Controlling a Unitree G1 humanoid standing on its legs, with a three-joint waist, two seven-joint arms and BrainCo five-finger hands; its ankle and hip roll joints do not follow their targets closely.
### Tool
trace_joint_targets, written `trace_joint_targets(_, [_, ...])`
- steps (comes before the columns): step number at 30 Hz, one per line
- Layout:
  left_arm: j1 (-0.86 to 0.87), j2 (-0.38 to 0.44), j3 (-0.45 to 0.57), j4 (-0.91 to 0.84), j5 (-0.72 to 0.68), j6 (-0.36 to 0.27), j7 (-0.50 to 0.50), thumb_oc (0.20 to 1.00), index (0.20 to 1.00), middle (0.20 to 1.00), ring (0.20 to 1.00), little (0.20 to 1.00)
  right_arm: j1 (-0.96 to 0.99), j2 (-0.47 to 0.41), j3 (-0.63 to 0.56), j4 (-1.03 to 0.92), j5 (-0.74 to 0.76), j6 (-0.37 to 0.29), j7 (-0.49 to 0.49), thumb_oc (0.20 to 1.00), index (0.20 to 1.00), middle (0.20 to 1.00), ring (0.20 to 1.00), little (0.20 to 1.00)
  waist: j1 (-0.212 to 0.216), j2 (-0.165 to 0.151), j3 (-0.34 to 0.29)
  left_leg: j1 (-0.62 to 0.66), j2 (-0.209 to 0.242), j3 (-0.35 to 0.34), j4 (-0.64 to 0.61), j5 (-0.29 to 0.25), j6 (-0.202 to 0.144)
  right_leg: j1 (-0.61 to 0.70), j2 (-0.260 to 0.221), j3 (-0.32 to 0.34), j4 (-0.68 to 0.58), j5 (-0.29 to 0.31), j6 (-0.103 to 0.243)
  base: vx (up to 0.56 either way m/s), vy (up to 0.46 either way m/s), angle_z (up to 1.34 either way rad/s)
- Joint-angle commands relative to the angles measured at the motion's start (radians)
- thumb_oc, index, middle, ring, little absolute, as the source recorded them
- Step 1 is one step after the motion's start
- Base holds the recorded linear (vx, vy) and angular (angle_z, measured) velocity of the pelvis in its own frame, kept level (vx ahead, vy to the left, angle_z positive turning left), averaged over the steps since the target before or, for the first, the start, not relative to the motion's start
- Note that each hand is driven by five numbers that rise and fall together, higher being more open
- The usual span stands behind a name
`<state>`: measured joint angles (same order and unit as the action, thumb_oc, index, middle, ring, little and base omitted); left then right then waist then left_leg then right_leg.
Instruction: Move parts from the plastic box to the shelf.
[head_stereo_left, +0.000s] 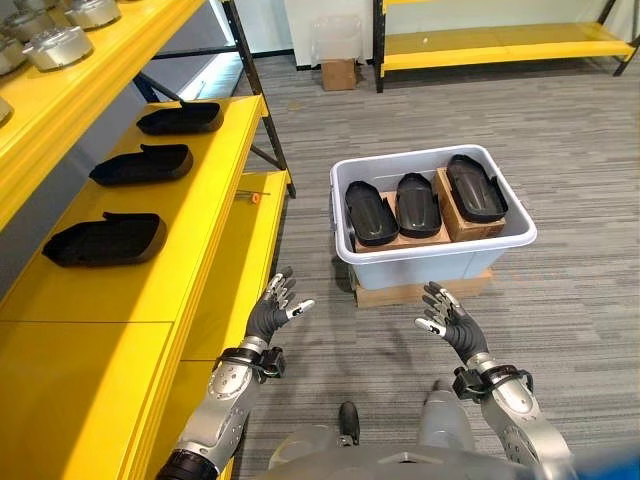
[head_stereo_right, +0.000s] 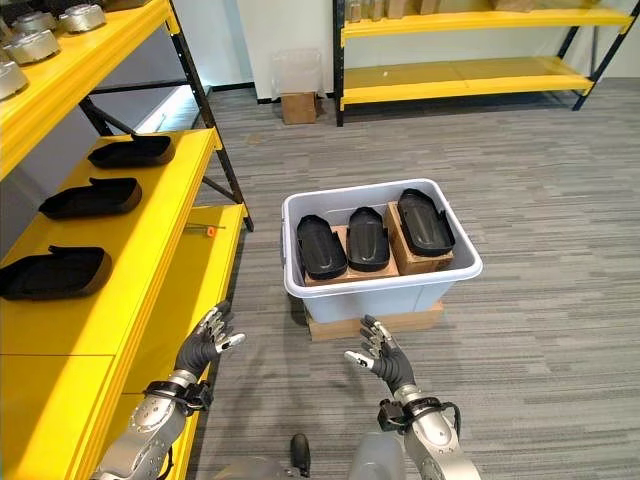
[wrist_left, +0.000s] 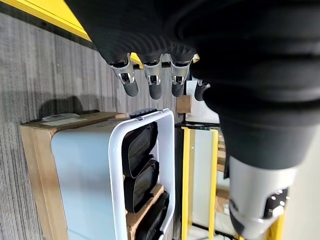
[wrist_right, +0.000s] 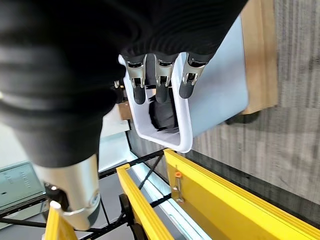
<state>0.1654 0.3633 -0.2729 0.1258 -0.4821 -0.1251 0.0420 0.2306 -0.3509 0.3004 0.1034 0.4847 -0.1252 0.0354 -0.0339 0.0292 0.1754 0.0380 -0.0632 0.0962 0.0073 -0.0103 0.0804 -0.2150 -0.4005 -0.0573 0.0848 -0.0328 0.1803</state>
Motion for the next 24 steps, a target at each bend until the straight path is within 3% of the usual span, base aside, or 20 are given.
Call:
trace_joint_targets(1, [0.009,0.005,0.041,-0.062,0.015,-0.055,-0.016,1.000,1.000,1.000,1.000,1.000,-0.018,0.014,-0.030,-0.060,-0.041,-0.038,-0.002,1.000,1.000,1.000,1.000,1.000,-0.006,-0.049,-0.055,0.129,0.049,-0.016,-0.028,-0.103,-0.078,0.079,0.051,-0.071,-0.082,0.278,0.034,0.26,-0.241,-0.17])
trace_joint_targets(2, [0.011,0.002,0.042,-0.053,0.022,-0.056,-0.018,1.000,1.000,1.000,1.000,1.000,-0.018,0.015,-0.030,-0.054,-0.041,-0.038,0.000,1.000,1.000,1.000,1.000,1.000,-0.004,-0.063,-0.063,0.138,0.052,-0.016,-0.031,-0.110,-0.086,0.094,0.062,-0.063,-0.093,0.292,0.039,0.27,-0.253,-0.09])
trace_joint_targets(5, [0.011,-0.006,0.041,-0.045,0.016,-0.059,-0.024,1.000,1.000,1.000,1.000,1.000,-0.019,0.004,-0.029,-0.062,-0.033,-0.039,0.003,1.000,1.000,1.000,1.000,1.000,0.000,-0.064,-0.082,0.150,0.081,-0.024,-0.030,-0.121,-0.108,0.111,0.084,-0.070,-0.104,0.277,0.034,0.19,-0.191,0.23])
trace_joint_targets(7, [0.011,-0.014,0.042,-0.039,0.010,-0.059,-0.020,1.000,1.000,1.000,1.000,1.000,-0.022,-0.009,-0.033,-0.071,-0.023,-0.044,0.004,1.000,1.000,1.000,1.000,1.000,-0.003,-0.061,-0.088,0.142,0.114,-0.032,-0.010,-0.120,-0.125,0.118,0.111,-0.077,-0.081,0.243,0.021,0.16,-0.249,0.11])
trace_joint_targets(8, [0.001,-0.020,0.039,-0.034,-0.004,-0.062,-0.023,1.000,1.000,1.000,1.000,1.000,-0.028,-0.018,-0.037,-0.068,-0.018,-0.048,0.000,1.000,1.000,1.000,1.000,1.000,-0.007,-0.051,-0.088,0.129,0.155,-0.041,0.025,-0.104,-0.145,0.125,0.140,-0.088,-0.062,0.185,-0.003,0.18,-0.369,0.07])
trace_joint_targets(9, [-0.005,-0.023,0.032,-0.032,-0.011,-0.063,-0.019,1.000,1.000,1.000,1.000,1.000,-0.036,-0.023,-0.038,-0.069,-0.005,-0.055,-0.006,1.000,1.000,1.000,1.000,1.000,-0.012,-0.044,-0.086,0.114,0.174,-0.048,0.050,-0.083,-0.156,0.130,0.159,-0.094,-0.052,0.164,-0.019,0.18,-0.358,0.17])
trace_joint_targets(11, [-0.010,-0.027,0.029,-0.025,-0.018,-0.064,-0.019,1.000,1.000,1.000,1.000,1.000,-0.042,-0.027,-0.038,-0.066,0.003,-0.058,-0.007,1.000,1.000,1.000,1.000,1.000,-0.016,-0.040,-0.085,0.109,0.188,-0.055,0.065,-0.068,-0.168,0.133,0.174,-0.102,-0.045,0.147,-0.028,0.12,-0.212,0.17])
trace_joint_targets(17, [0.010,-0.030,0.024,-0.033,-0.047,-0.056,-0.021,1.000,1.000,1.000,1.000,1.000,-0.034,-0.063,-0.055,-0.068,0.021,-0.064,-0.013,1.000,1.000,1.000,1.000,1.000,-0.019,-0.033,-0.081,0.078,0.257,-0.088,0.177,0.078,-0.206,0.152,0.270,-0.108,0.001,0.048,-0.102,0.17,-0.246,0.09])
trace_joint_targets(18, [0.016,-0.031,0.027,-0.033,-0.049,-0.052,-0.021,1.000,1.000,1.000,1.000,1.000,-0.030,-0.069,-0.055,-0.065,0.023,-0.065,-0.011,1.000,1.000,1.000,1.000,1.000,-0.011,-0.044,-0.072,0.034,0.265,-0.098,0.276,0.134,-0.206,0.175,0.286,-0.105,-0.003,0.031,-0.127,0.12,-0.263,-0.06])
trace_joint_targets(19, [0.015,-0.031,0.028,-0.034,-0.051,-0.051,-0.021,1.000,1.000,1.000,1.000,1.000,-0.029,-0.072,-0.055,-0.062,0.025,-0.067,-0.011,1.000,1.000,1.000,1.000,1.000,-0.004,-0.057,-0.061,-0.006,0.259,-0.106,0.360,0.155,-0.201,0.189,0.289,-0.106,-0.006,0.023,-0.138,0.10,-0.284,-0.01])
trace_joint_targets(20, [0.015,-0.030,0.031,-0.036,-0.052,-0.050,-0.022,1.000,1.000,1.000,1.000,1.000,-0.029,-0.079,-0.057,-0.066,0.022,-0.068,-0.011,1.000,1.000,1.000,1.000,1.000,0.002,-0.073,-0.047,-0.049,0.256,-0.097,0.439,0.162,-0.194,0.202,0.286,-0.112,-0.008,0.021,-0.150,0.04,-0.164,0.01])
trace_joint_targets(23, [0.020,-0.029,0.031,-0.042,-0.051,-0.046,-0.025,1.000,1.000,1.000,1.000,1.000,-0.023,-0.084,-0.055,-0.067,0.019,-0.067,-0.013,1.000,1.000,1.000,1.000,1.000,0.004,-0.082,-0.034,-0.079,0.261,-0.069,0.447,0.142,-0.185,0.215,0.283,-0.120,-0.015,0.015,-0.147,0.08,-0.058,0.02])
trace_joint_targets(24, [0.027,-0.031,0.035,-0.047,-0.053,-0.045,-0.030,1.000,1.000,1.000,1.000,1.000,-0.018,-0.082,-0.057,-0.071,0.017,-0.067,-0.014,1.000,1.000,1.000,1.000,1.000,0.005,-0.080,-0.042,-0.076,0.291,-0.029,0.303,0.110,-0.183,0.230,0.281,-0.127,-0.034,0.008,-0.126,0.16,0.105,0.15])
